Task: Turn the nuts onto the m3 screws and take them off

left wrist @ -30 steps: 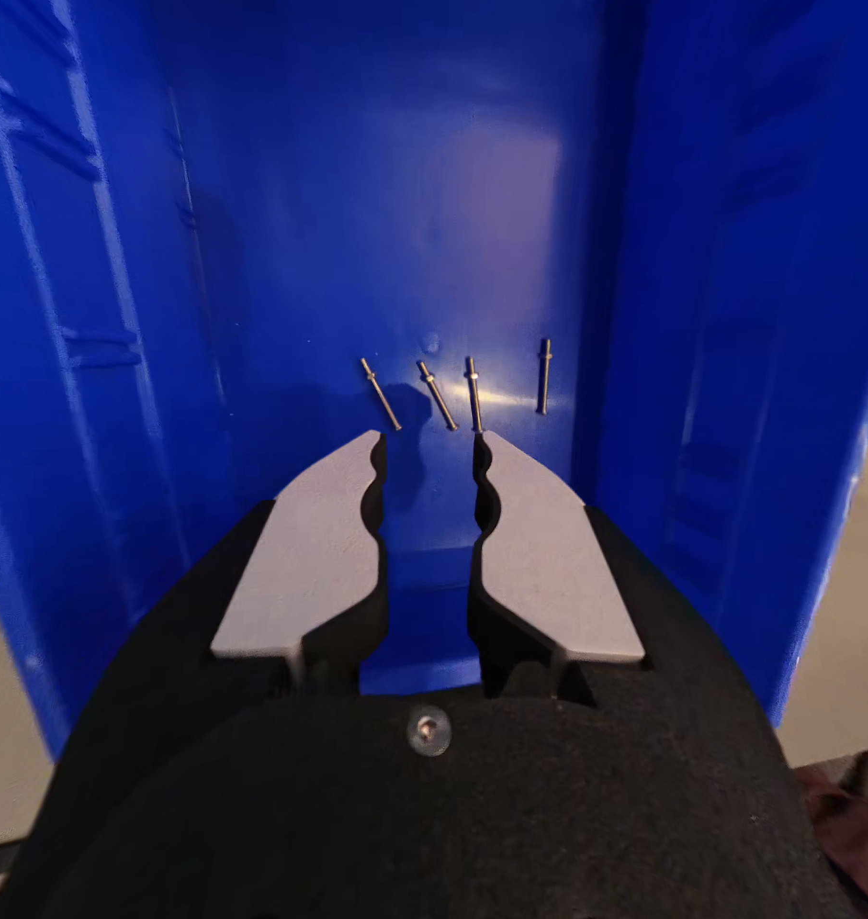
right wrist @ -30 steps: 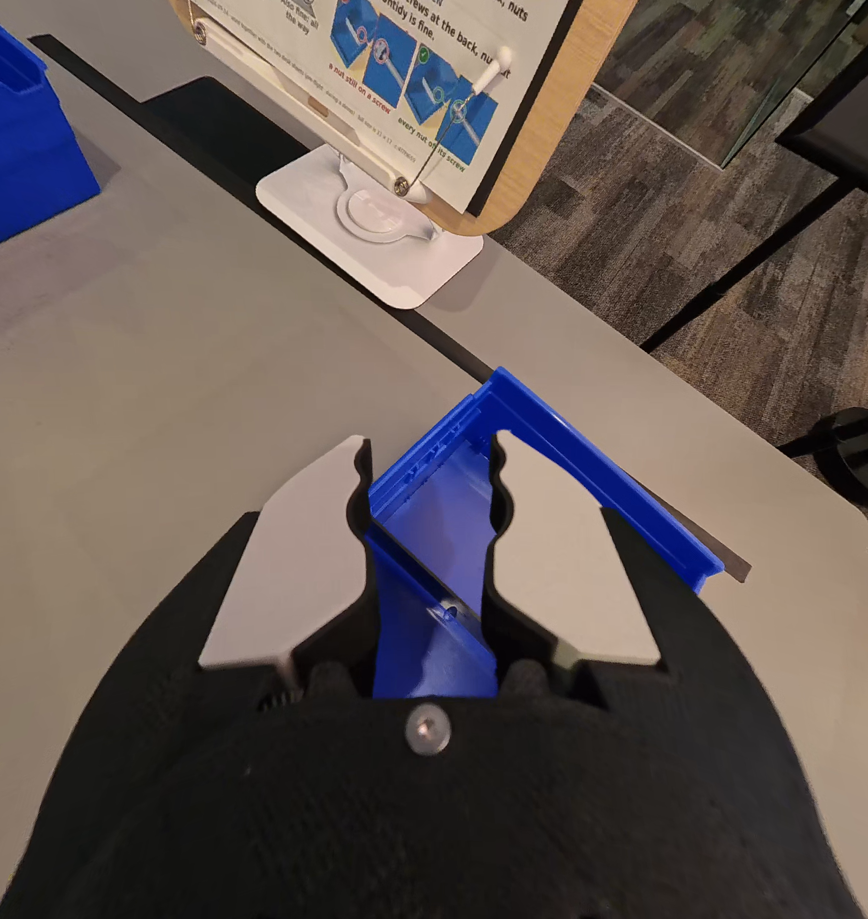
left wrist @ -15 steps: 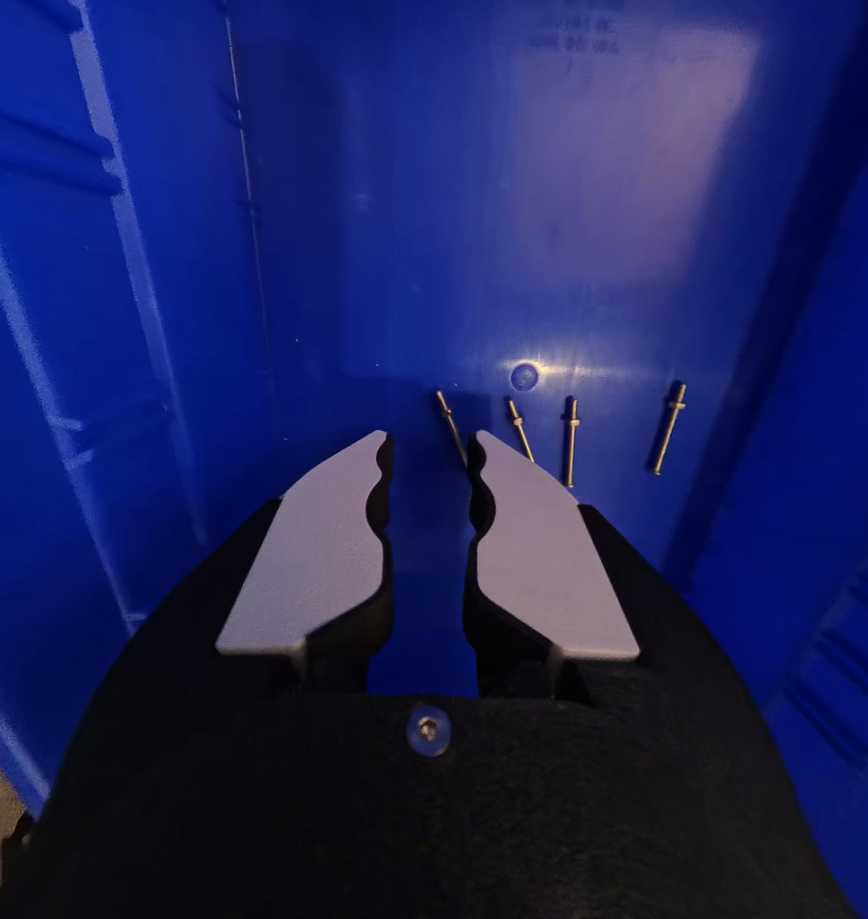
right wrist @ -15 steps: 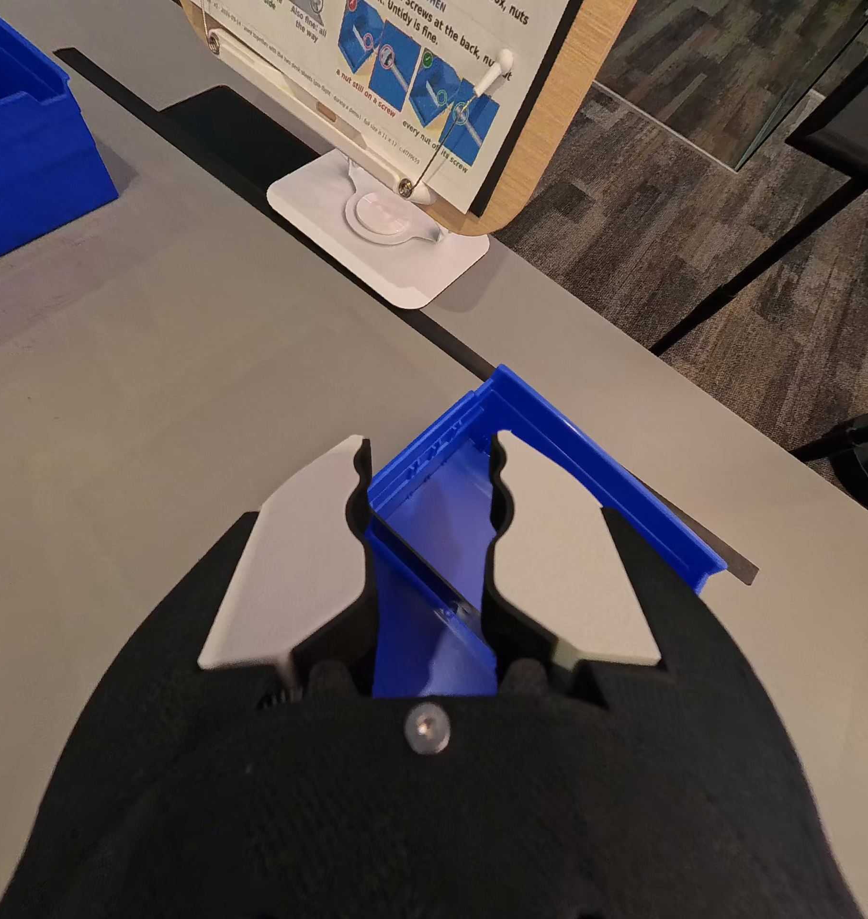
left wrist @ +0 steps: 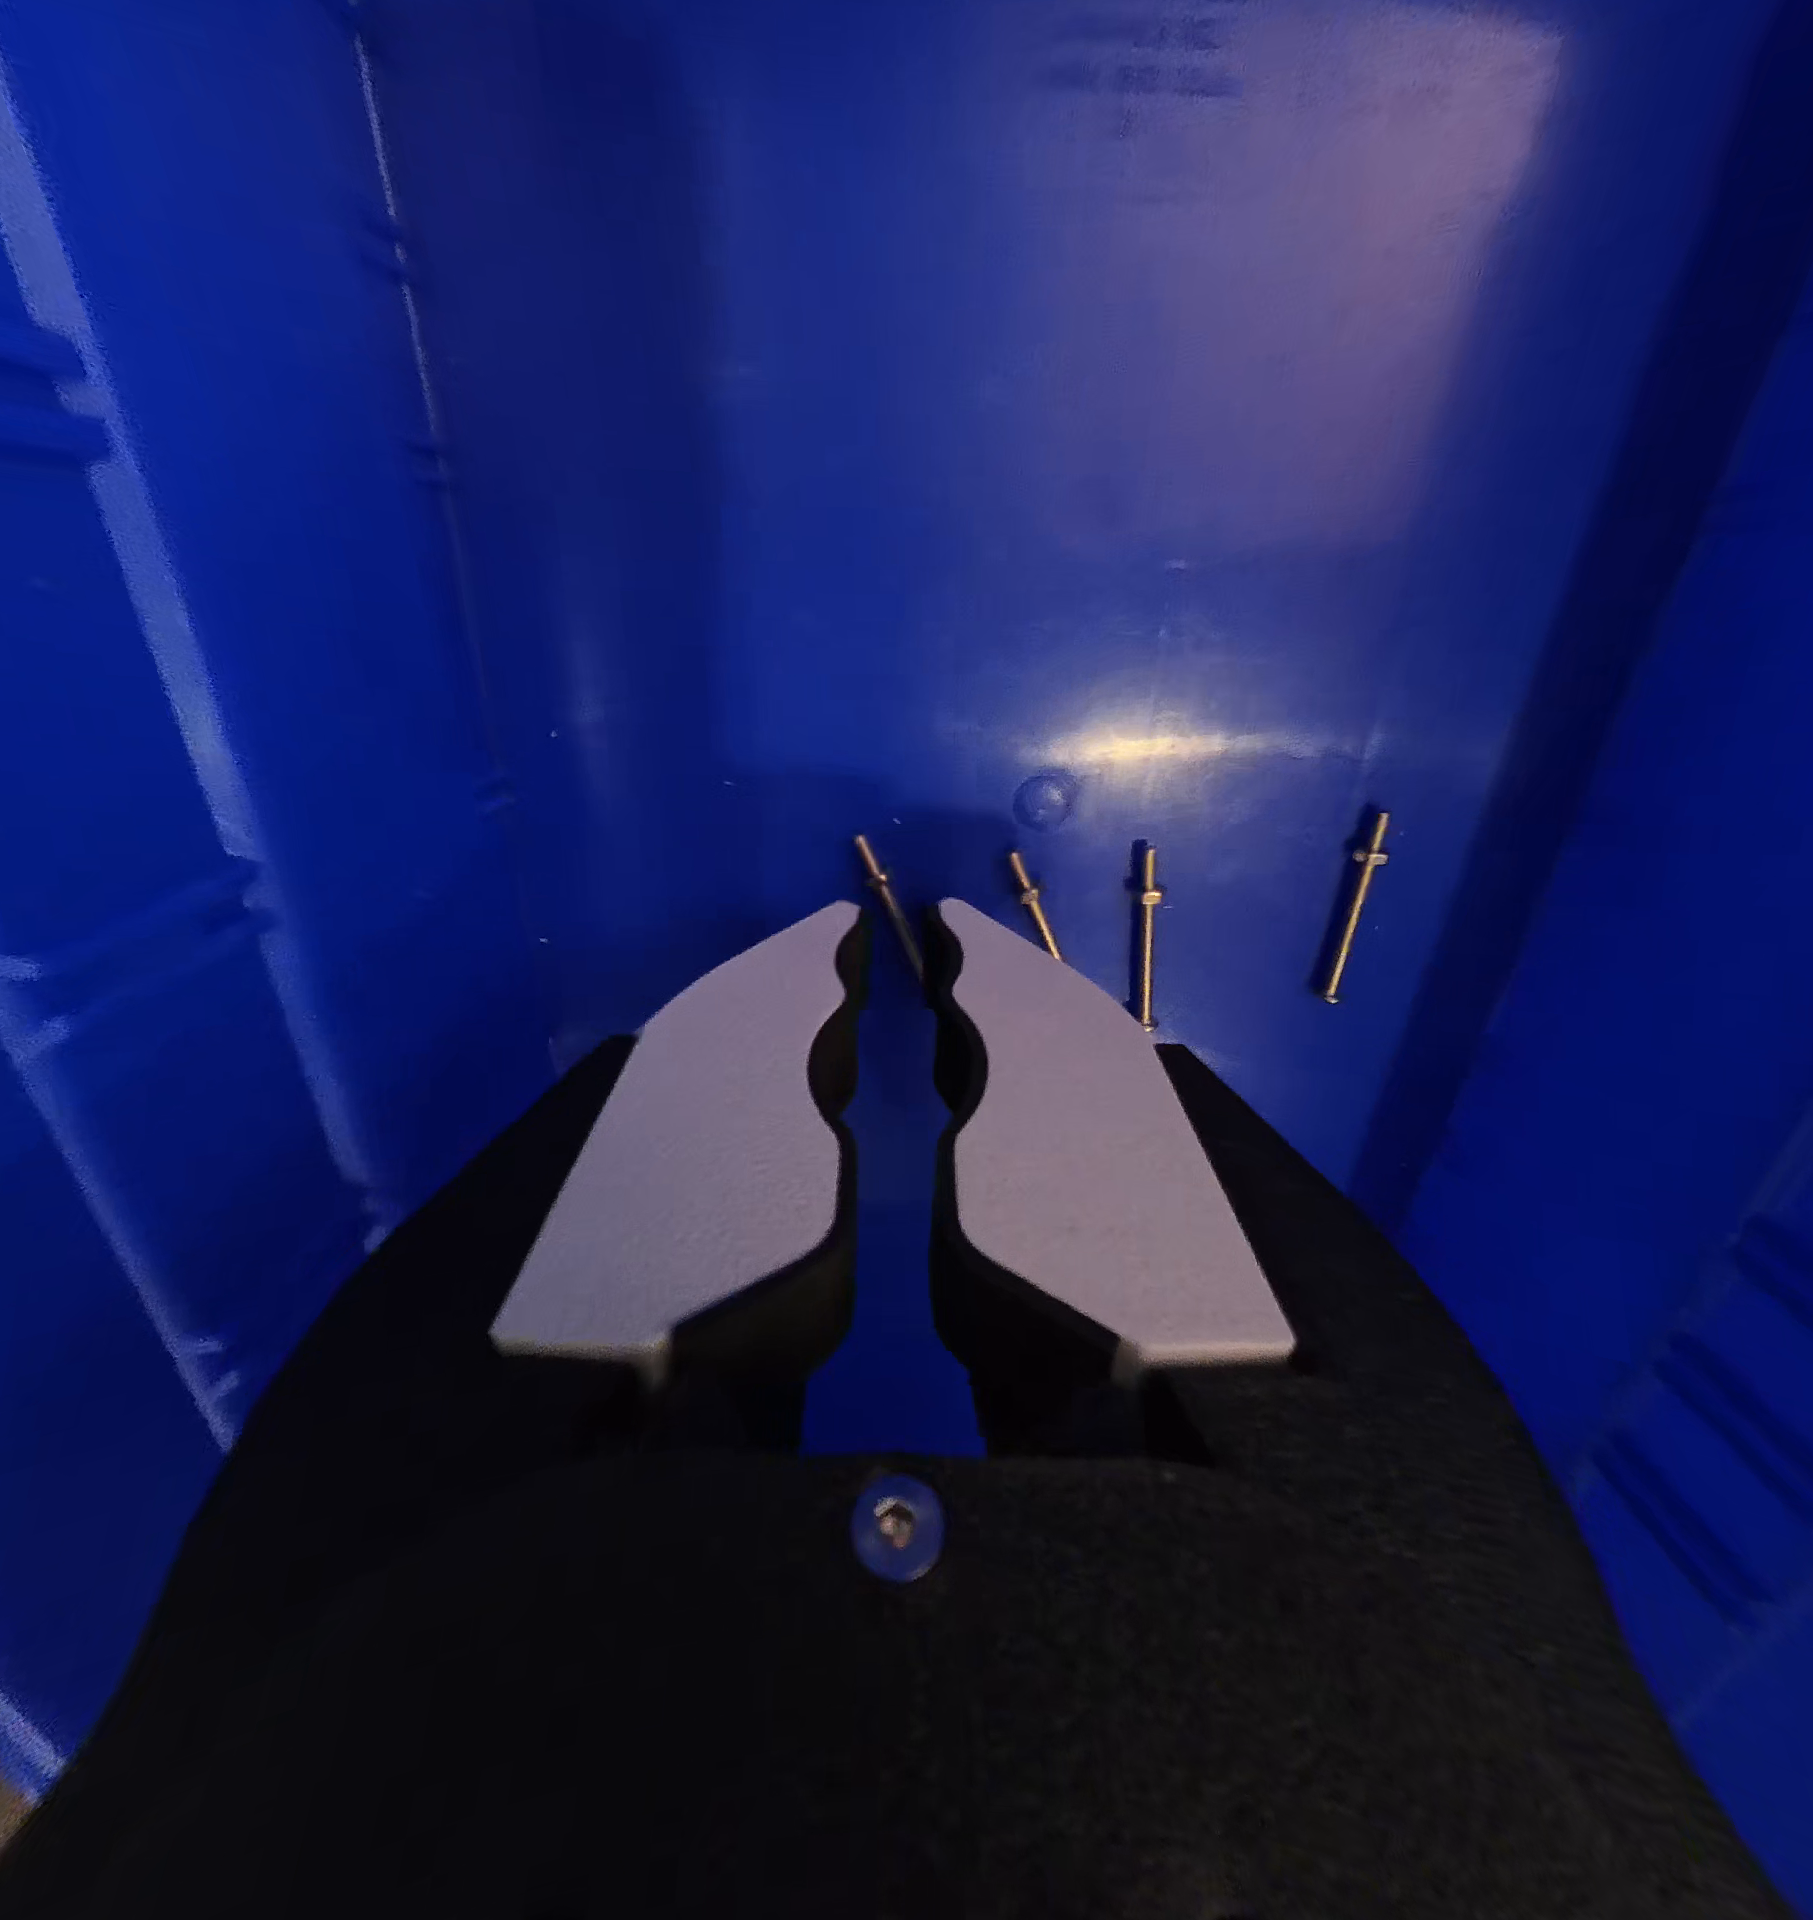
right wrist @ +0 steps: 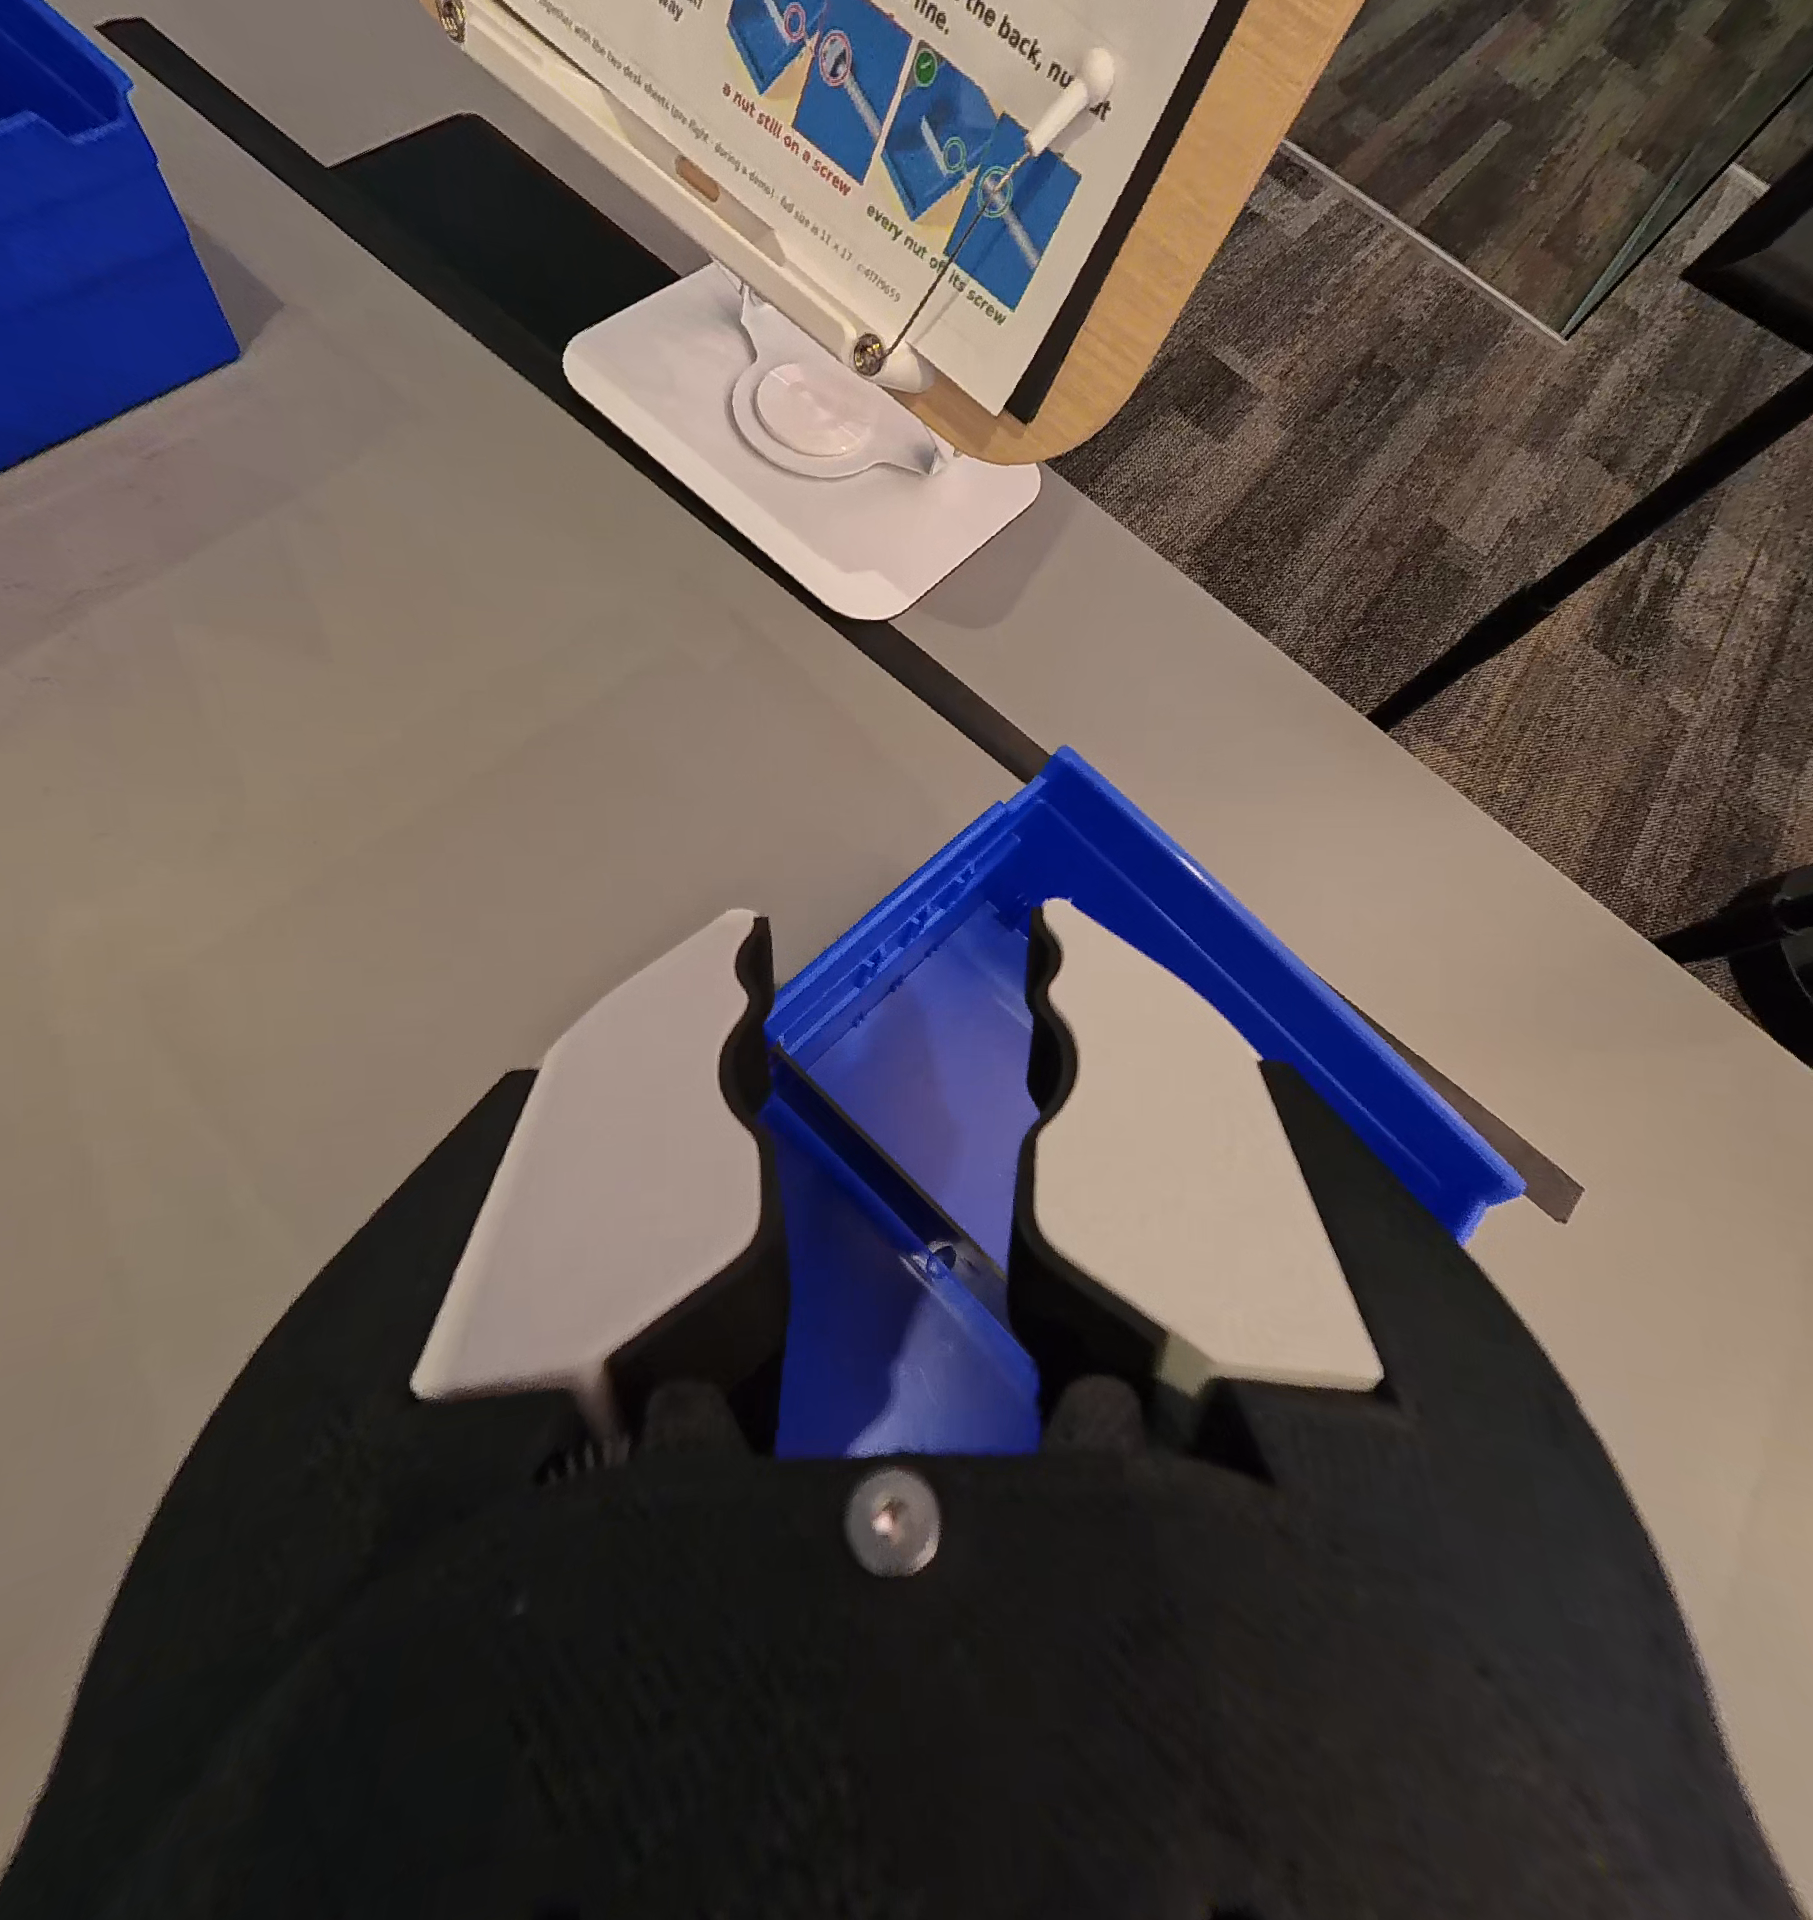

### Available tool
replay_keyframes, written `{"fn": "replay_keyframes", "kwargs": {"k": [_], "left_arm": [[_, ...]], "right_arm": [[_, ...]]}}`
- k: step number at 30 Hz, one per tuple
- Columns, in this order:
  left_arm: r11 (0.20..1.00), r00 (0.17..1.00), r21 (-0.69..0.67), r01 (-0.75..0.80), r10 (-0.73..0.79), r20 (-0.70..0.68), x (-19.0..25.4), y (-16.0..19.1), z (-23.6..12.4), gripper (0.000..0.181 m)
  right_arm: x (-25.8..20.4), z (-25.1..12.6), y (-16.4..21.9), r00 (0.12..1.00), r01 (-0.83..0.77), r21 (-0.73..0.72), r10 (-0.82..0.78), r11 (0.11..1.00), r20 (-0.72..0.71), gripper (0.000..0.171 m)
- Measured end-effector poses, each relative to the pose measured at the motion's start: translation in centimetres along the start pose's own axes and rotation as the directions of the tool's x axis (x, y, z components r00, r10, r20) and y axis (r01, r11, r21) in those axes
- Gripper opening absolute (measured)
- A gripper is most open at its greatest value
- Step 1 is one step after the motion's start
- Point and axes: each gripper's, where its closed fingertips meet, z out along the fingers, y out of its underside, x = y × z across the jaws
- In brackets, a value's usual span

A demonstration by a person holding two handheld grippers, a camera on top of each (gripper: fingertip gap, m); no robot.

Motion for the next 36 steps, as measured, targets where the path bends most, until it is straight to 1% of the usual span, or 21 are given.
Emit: {"fn": "replay_keyframes", "kwargs": {"k": [2, 10, 13, 15, 17, 19, 20, 21, 22, 24, 25, 27, 29, 30, 33, 34, 36], "left_arm": [[1.0, 1.0, 0.004, -0.021, 0.021, 0.002, 0.3, 0.0, 0.0, 0.003], [0.992, 0.99, -0.061, -0.106, 0.111, 0.085, 0.4, 0.3, 0.0, 0.003], [0.986, 0.981, -0.07, -0.151, 0.158, 0.11, 0.1, 0.4, -0.2, 0.003], [0.981, 0.969, -0.008, -0.192, 0.191, 0.156, -0.7, -0.4, -1.1, 0.003], [0.968, 0.959, 0.099, -0.229, 0.207, 0.196, -1.3, -1.7, -2.9, 0.003], [0.935, 0.966, 0.254, -0.247, 0.217, 0.137, 0.0, -3.0, -5.4, 0.003], [0.906, 0.97, 0.347, -0.243, 0.235, 0.065, 1.7, -3.8, -7.0, 0.003], [0.862, 0.958, 0.443, -0.248, 0.286, -0.021, 4.1, -4.3, -9.0, 0.003], [0.81, 0.932, 0.528, -0.254, 0.351, -0.091, 6.6, -4.5, -11.2, 0.002], [0.68, 0.849, 0.68, -0.272, 0.502, -0.163, 11.9, -4.1, -15.8, 0.002], [0.608, 0.797, 0.745, -0.276, 0.577, -0.176, 14.7, -3.4, -18.0, 0.003], [0.474, 0.683, 0.841, -0.26, 0.706, -0.186, 20.1, -1.3, -21.8, 0.002], [0.372, 0.56, 0.899, -0.232, 0.806, -0.189, 25.0, 1.0, -24.6, 0.002], [0.335, 0.507, 0.917, -0.215, 0.841, -0.189, 27.0, 2.0, -25.7, 0.002], [0.287, 0.35, 0.939, -0.192, 0.913, -0.208, 31.4, 4.3, -28.0, 0.002], [0.27, 0.315, 0.945, -0.182, 0.927, -0.205, 32.4, 4.6, -28.6, 0.002], [0.233, 0.28, 0.955, -0.182, 0.944, -0.177, 33.3, 4.6, -29.4, 0.002]], "right_arm": [[-0.1, 0.1, 0.0, 1.0, 0.005, -0.005, -0.005, 1.0, 0.002, 0.048], [-0.8, 0.8, 0.4, 0.999, 0.046, -0.049, -0.045, 0.998, 0.008, 0.048], [-0.9, 0.7, 0.0, 0.999, 0.046, -0.029, -0.046, 0.999, 0.006, 0.048], [-1.0, 0.6, -0.4, 0.999, 0.044, -0.008, -0.044, 0.999, 0.012, 0.048], [-1.2, 0.5, -0.8, 0.999, 0.045, 0.011, -0.046, 0.999, 0.015, 0.048], [-1.6, 0.4, -1.3, 0.998, 0.052, 0.034, -0.053, 0.998, 0.028, 0.047], [-2.0, 0.4, -1.8, 0.997, 0.058, 0.051, -0.06, 0.997, 0.039, 0.047], [-2.6, 0.4, -2.3, 0.996, 0.064, 0.074, -0.068, 0.995, 0.056, 0.047], [-3.5, 0.4, -3.0, 0.993, 0.069, 0.106, -0.078, 0.992, 0.084, 0.047], [-5.9, 0.0, -4.9, 0.979, 0.072, 0.203, -0.109, 0.977, 0.175, 0.047], [-7.7, -0.5, -6.1, 0.961, 0.064, 0.269, -0.132, 0.961, 0.242, 0.046], [-11.6, -2.0, -8.5, 0.898, 0.013, 0.411, -0.191, 0.912, 0.397, 0.046], [-14.7, -3.6, -10.3, 0.83, -0.051, 0.509, -0.248, 0.859, 0.5, 0.045], [-15.8, -4.2, -10.9, 0.807, -0.066, 0.54, -0.274, 0.839, 0.524, 0.044], [-18.6, -6.1, -11.9, 0.749, -0.093, 0.618, -0.354, 0.781, 0.56, 0.044], [-19.1, -7.0, -12.3, 0.734, -0.117, 0.65, -0.376, 0.751, 0.566, 0.042], [-19.4, -9.3, -13.2, 0.72, -0.194, 0.706, -0.39, 0.681, 0.574, 0.037]]}}
